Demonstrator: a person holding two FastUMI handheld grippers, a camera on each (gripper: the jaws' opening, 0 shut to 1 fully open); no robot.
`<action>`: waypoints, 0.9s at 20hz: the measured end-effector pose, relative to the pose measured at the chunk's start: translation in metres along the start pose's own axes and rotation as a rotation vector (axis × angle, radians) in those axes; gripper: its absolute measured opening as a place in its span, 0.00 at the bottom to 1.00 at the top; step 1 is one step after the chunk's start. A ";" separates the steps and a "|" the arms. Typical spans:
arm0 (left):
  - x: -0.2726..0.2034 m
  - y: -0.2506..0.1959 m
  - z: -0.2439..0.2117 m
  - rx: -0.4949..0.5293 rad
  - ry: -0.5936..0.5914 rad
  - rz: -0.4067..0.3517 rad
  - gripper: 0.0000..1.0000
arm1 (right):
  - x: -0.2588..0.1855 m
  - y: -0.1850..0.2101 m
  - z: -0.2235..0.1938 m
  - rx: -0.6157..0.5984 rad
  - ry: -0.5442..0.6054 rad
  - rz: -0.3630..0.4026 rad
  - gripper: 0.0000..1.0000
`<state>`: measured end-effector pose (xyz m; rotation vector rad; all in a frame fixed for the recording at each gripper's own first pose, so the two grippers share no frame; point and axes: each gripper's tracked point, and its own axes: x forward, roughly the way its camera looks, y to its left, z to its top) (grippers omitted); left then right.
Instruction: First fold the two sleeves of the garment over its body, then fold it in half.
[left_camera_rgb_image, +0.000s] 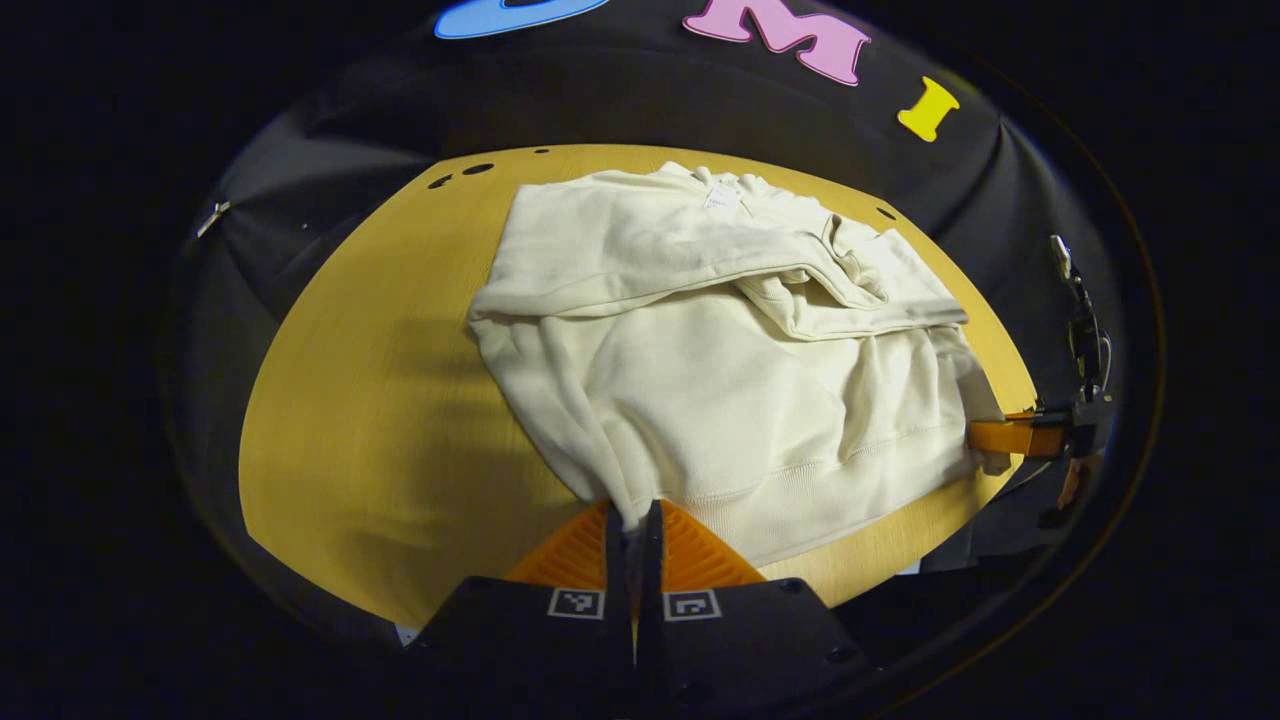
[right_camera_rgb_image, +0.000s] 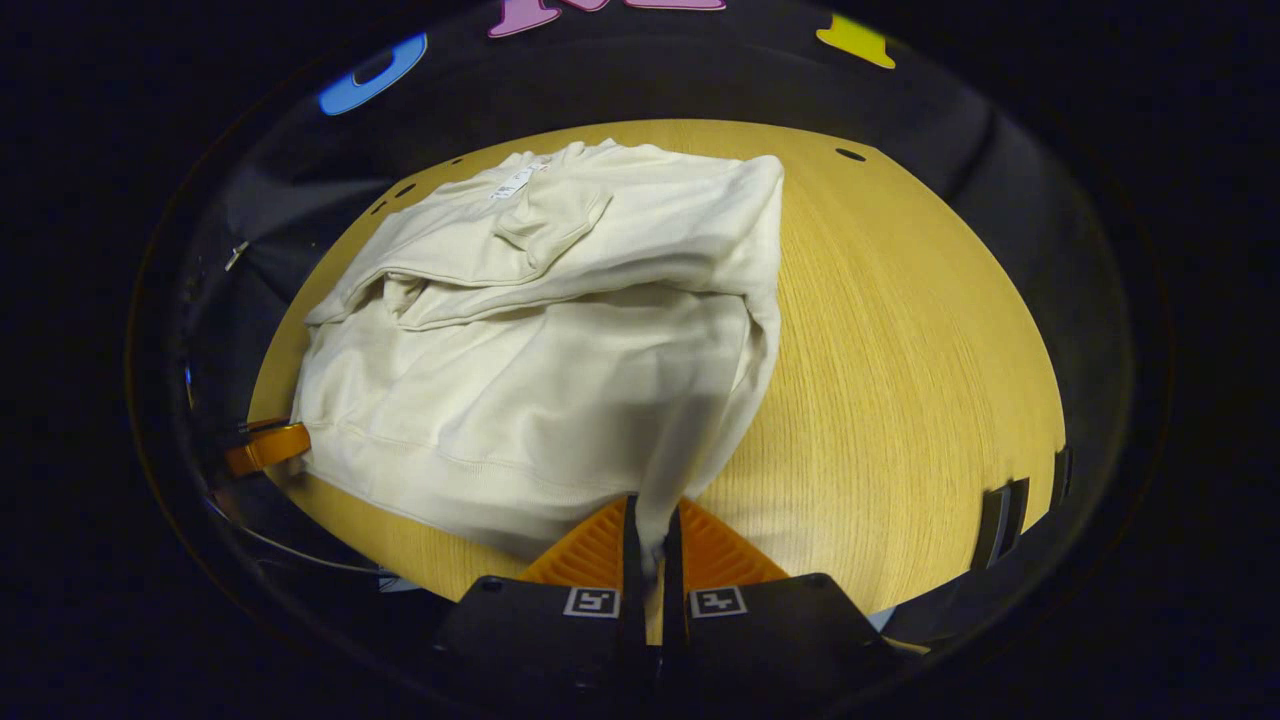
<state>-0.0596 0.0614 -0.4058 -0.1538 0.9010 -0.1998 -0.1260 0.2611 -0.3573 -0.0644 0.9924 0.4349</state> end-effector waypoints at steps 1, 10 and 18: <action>-0.001 0.001 -0.001 0.001 0.013 -0.005 0.07 | -0.002 -0.001 -0.001 -0.003 0.006 0.003 0.11; -0.040 0.011 0.036 -0.113 0.016 -0.061 0.06 | -0.040 0.017 0.036 0.129 -0.045 0.152 0.11; -0.066 0.006 0.134 -0.175 -0.145 -0.097 0.06 | -0.074 0.031 0.145 0.198 -0.281 0.224 0.10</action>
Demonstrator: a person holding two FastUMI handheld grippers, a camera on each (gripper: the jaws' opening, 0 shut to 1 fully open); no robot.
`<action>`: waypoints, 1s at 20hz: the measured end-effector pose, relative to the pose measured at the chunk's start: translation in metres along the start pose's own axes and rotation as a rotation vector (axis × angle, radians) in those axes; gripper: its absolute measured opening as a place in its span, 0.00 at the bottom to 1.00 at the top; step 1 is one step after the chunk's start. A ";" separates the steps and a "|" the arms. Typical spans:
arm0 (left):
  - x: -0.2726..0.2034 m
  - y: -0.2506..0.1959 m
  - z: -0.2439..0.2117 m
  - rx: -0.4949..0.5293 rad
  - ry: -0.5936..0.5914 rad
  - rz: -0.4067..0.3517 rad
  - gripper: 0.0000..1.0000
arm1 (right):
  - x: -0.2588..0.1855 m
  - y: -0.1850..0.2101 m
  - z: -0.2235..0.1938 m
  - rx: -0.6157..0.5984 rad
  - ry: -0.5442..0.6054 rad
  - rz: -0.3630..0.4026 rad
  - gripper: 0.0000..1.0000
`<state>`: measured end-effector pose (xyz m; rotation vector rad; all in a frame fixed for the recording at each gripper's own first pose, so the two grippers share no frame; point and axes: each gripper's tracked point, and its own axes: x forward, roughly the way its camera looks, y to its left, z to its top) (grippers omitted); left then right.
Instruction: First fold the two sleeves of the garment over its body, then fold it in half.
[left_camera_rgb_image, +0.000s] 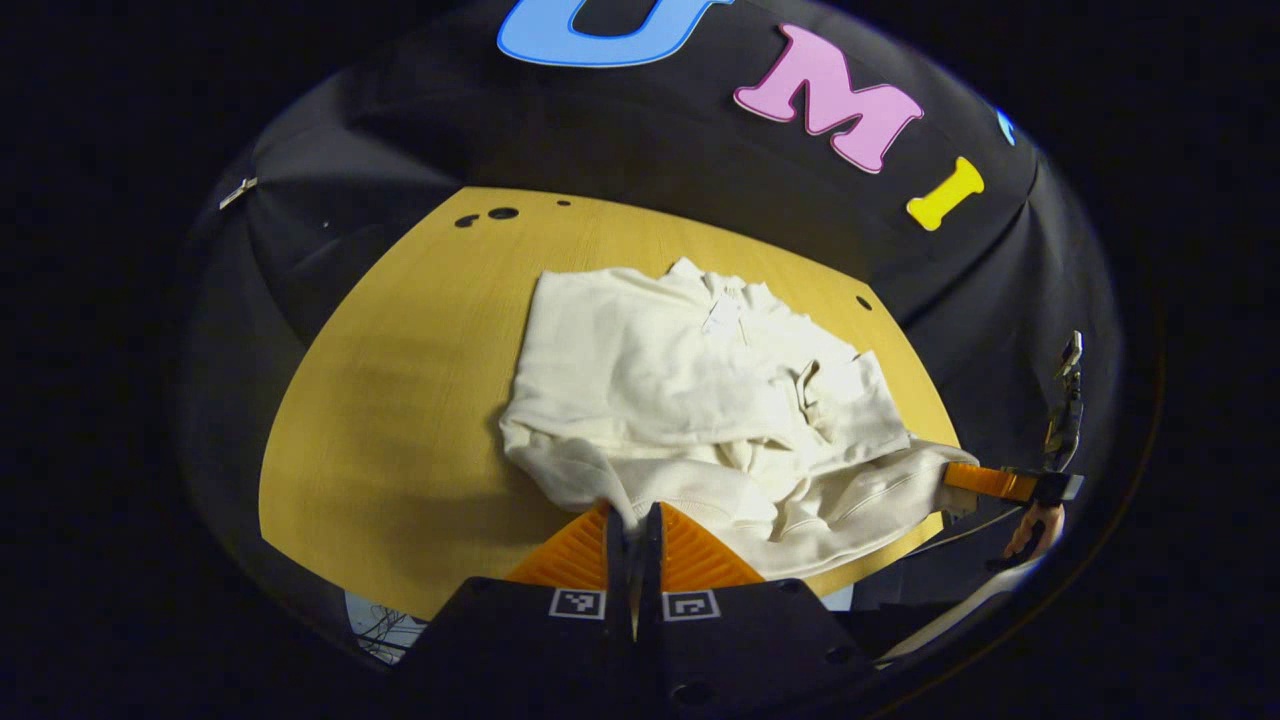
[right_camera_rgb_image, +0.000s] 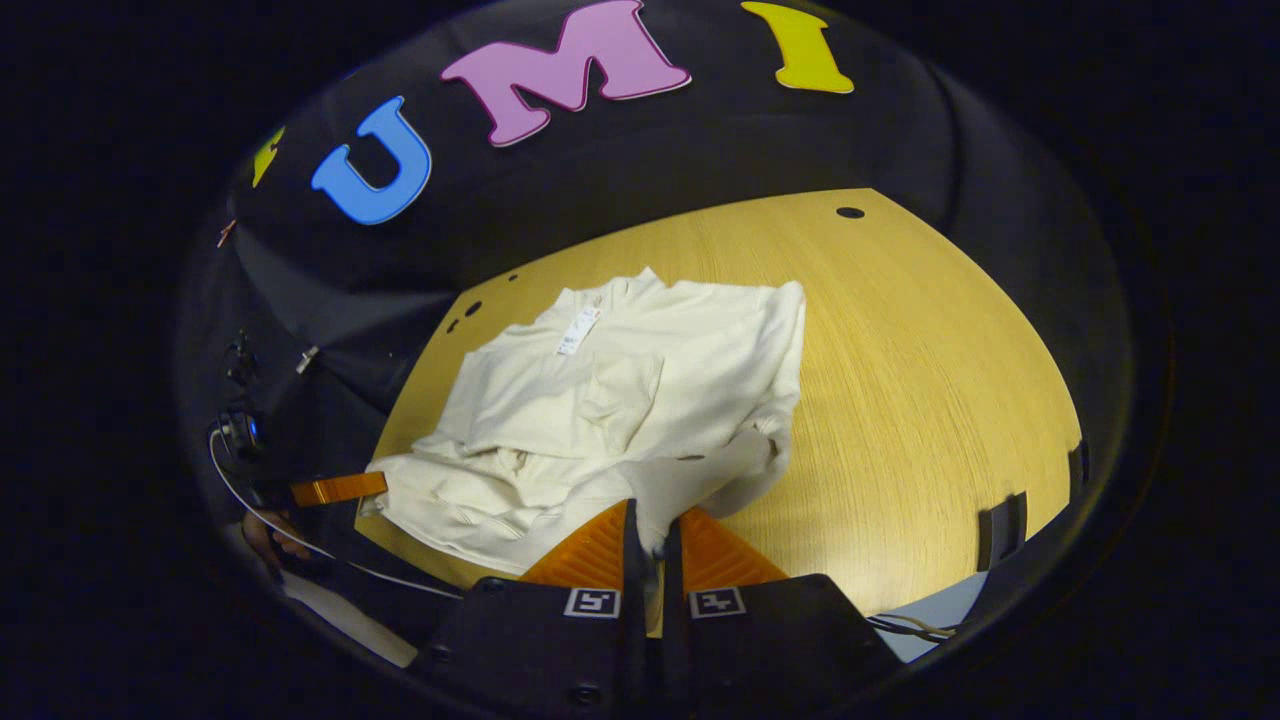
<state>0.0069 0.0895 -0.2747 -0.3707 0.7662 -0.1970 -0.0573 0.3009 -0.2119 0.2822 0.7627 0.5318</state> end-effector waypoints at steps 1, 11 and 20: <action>0.002 -0.001 0.011 -0.006 -0.018 -0.001 0.06 | 0.002 0.003 0.013 0.017 -0.024 0.007 0.10; 0.035 -0.002 0.082 -0.077 -0.088 0.004 0.06 | 0.046 -0.005 0.089 0.138 -0.124 0.000 0.10; 0.100 0.008 0.132 -0.130 -0.070 0.063 0.07 | 0.113 -0.026 0.132 0.156 -0.127 -0.016 0.10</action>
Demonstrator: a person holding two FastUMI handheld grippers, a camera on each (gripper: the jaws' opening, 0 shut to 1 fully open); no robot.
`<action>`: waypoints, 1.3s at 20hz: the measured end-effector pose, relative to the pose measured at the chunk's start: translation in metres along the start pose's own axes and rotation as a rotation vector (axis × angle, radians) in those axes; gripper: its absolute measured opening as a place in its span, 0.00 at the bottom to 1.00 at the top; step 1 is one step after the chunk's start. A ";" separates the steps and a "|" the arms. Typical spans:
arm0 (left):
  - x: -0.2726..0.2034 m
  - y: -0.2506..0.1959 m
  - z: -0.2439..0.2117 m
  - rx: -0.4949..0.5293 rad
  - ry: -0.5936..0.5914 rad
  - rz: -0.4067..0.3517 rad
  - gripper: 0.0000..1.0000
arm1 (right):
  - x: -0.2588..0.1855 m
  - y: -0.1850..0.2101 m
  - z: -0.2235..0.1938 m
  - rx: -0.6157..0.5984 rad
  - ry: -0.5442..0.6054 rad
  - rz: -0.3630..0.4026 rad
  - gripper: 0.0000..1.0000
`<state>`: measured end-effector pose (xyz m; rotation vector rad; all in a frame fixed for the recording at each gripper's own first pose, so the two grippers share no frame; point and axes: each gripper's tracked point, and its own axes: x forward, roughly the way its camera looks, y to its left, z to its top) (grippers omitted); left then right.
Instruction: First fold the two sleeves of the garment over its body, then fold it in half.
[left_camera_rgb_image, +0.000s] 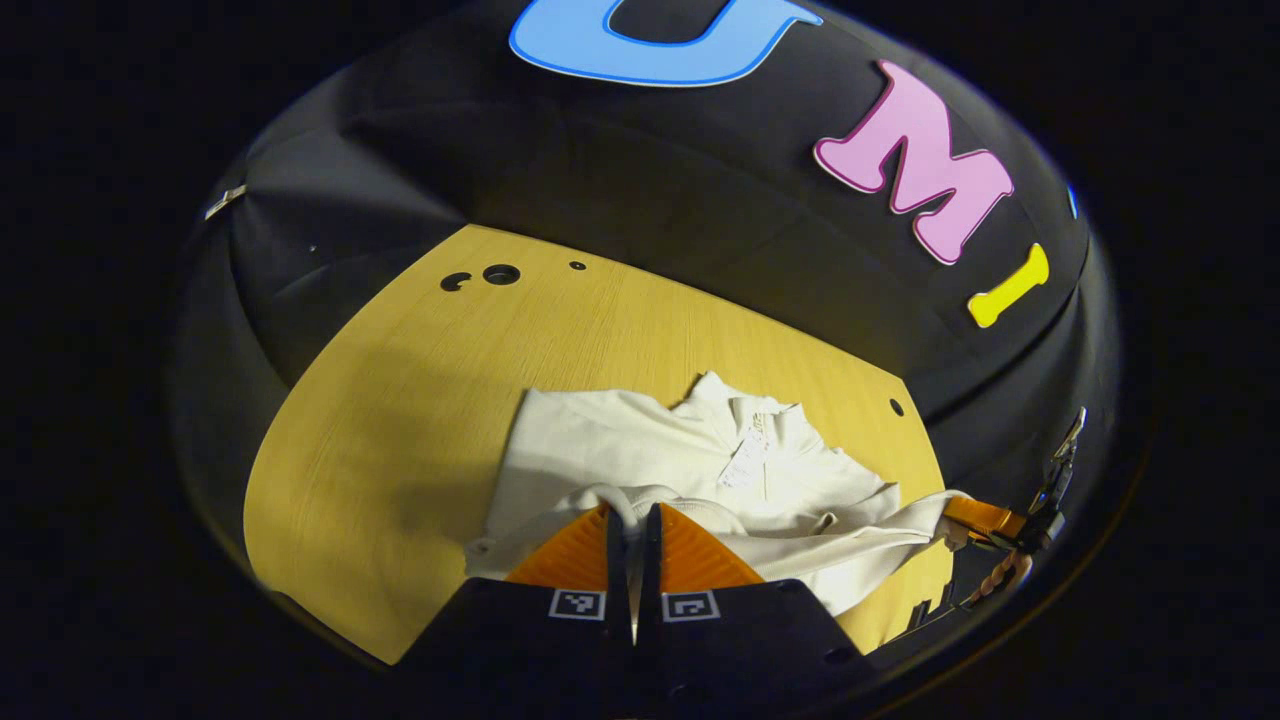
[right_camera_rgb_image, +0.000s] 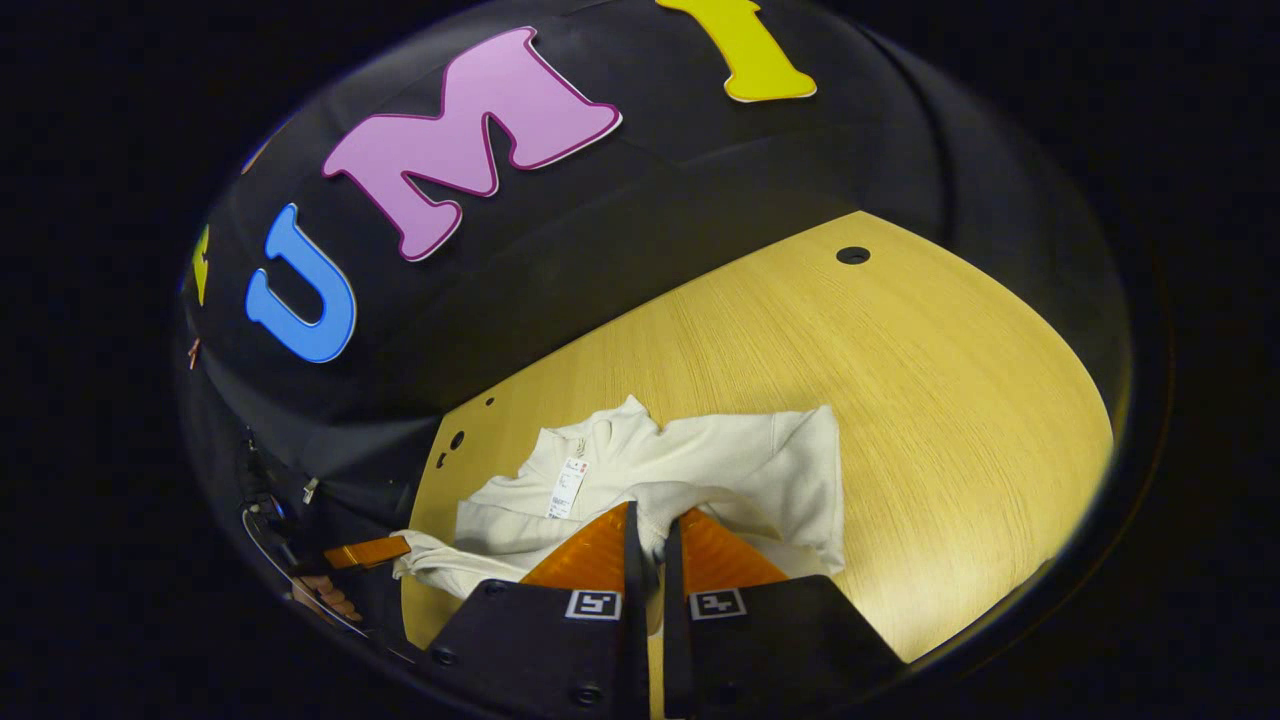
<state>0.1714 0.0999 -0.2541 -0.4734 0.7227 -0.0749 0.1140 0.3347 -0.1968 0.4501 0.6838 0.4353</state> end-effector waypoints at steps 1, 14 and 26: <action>0.007 0.000 0.003 -0.001 0.006 0.008 0.07 | 0.009 -0.004 0.001 -0.008 0.003 -0.006 0.10; 0.106 0.021 -0.018 0.057 0.135 0.164 0.06 | 0.093 -0.039 -0.028 -0.070 0.148 -0.074 0.10; 0.117 0.024 -0.026 0.133 0.104 0.169 0.13 | 0.114 -0.047 -0.053 -0.221 0.192 -0.113 0.32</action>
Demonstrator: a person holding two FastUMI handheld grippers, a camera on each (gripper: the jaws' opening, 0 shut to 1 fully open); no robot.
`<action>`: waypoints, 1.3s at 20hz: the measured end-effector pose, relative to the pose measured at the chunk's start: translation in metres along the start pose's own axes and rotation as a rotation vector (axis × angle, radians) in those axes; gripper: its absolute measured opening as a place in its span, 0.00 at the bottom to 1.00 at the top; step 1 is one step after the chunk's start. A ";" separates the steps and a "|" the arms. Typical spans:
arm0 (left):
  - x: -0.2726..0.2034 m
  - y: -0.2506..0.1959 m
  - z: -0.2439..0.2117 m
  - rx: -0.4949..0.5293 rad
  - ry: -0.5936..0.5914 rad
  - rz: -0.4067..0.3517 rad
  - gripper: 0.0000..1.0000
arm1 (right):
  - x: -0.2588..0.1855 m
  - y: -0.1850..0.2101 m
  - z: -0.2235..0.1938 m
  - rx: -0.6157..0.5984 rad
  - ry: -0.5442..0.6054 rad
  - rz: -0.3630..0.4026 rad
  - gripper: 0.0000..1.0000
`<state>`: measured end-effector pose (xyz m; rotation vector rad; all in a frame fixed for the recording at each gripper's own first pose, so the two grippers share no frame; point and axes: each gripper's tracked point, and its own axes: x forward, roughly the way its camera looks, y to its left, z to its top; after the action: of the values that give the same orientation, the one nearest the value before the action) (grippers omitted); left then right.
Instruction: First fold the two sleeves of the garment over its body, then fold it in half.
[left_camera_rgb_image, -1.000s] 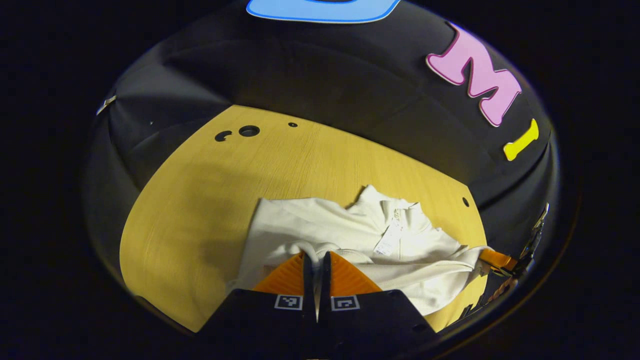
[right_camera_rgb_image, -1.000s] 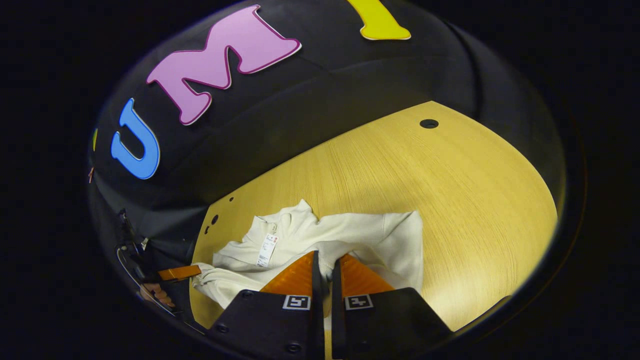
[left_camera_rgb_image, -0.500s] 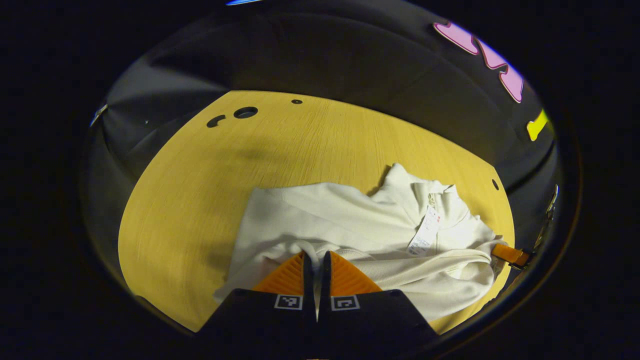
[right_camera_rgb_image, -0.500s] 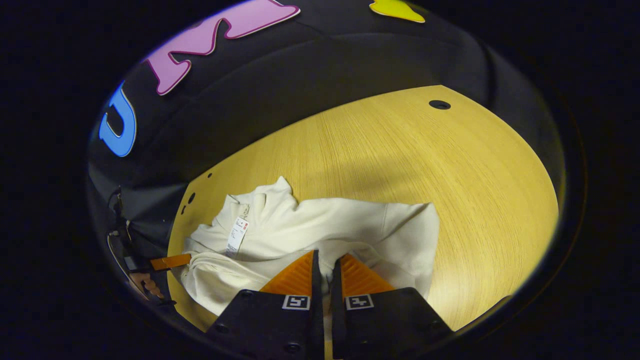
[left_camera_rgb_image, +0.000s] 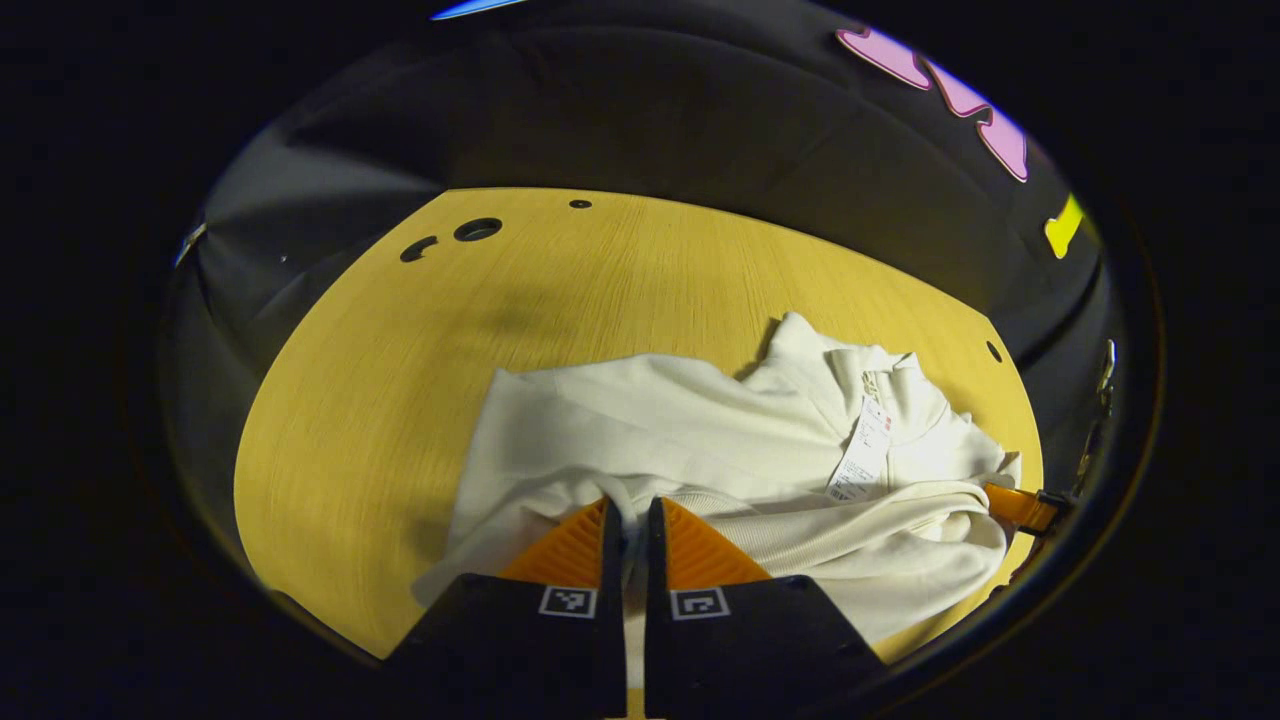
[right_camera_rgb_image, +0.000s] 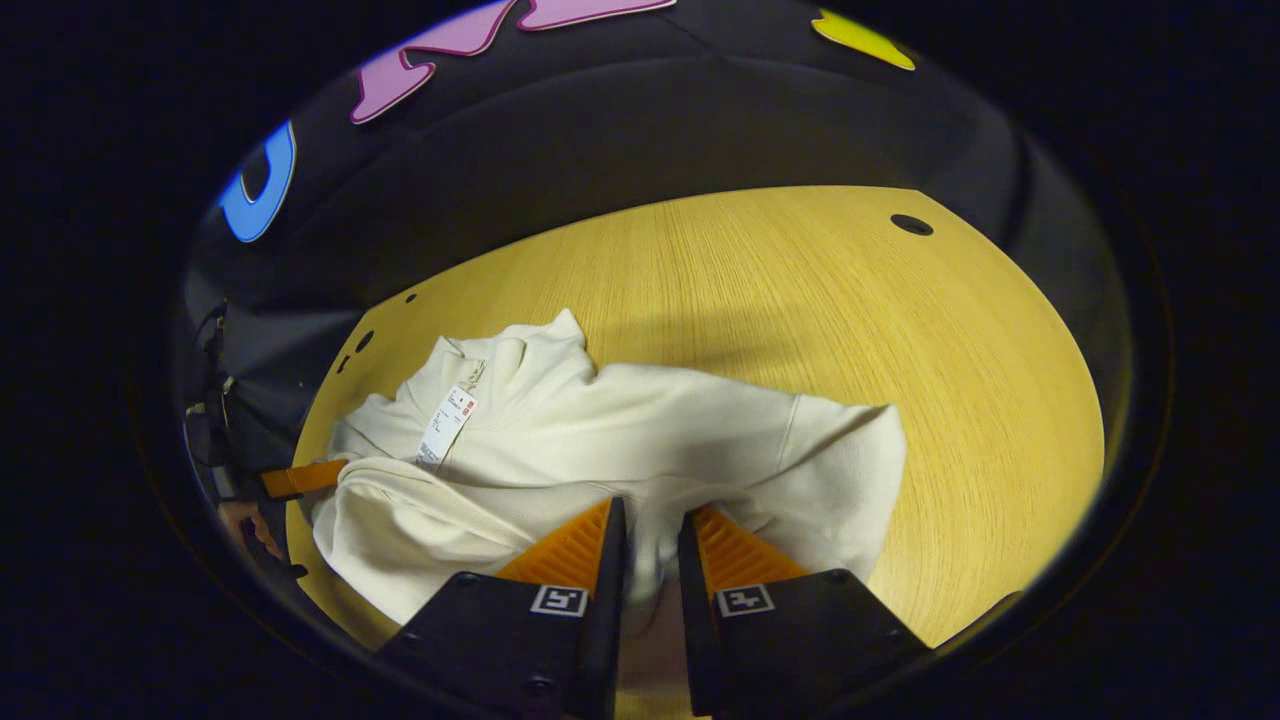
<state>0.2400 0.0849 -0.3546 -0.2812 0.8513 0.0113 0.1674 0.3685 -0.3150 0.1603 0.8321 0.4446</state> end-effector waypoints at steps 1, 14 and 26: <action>0.001 0.001 0.001 0.006 -0.009 0.005 0.19 | 0.000 0.002 0.000 0.012 0.003 -0.002 0.33; -0.051 -0.006 0.029 0.096 -0.207 0.032 0.69 | -0.050 0.008 0.021 0.000 -0.101 -0.040 0.98; -0.157 -0.032 0.012 0.157 -0.333 -0.070 0.69 | -0.155 0.032 0.027 0.022 -0.230 0.026 0.98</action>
<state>0.1491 0.0727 -0.2231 -0.1552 0.5078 -0.0725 0.0859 0.3299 -0.1816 0.2383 0.6100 0.4323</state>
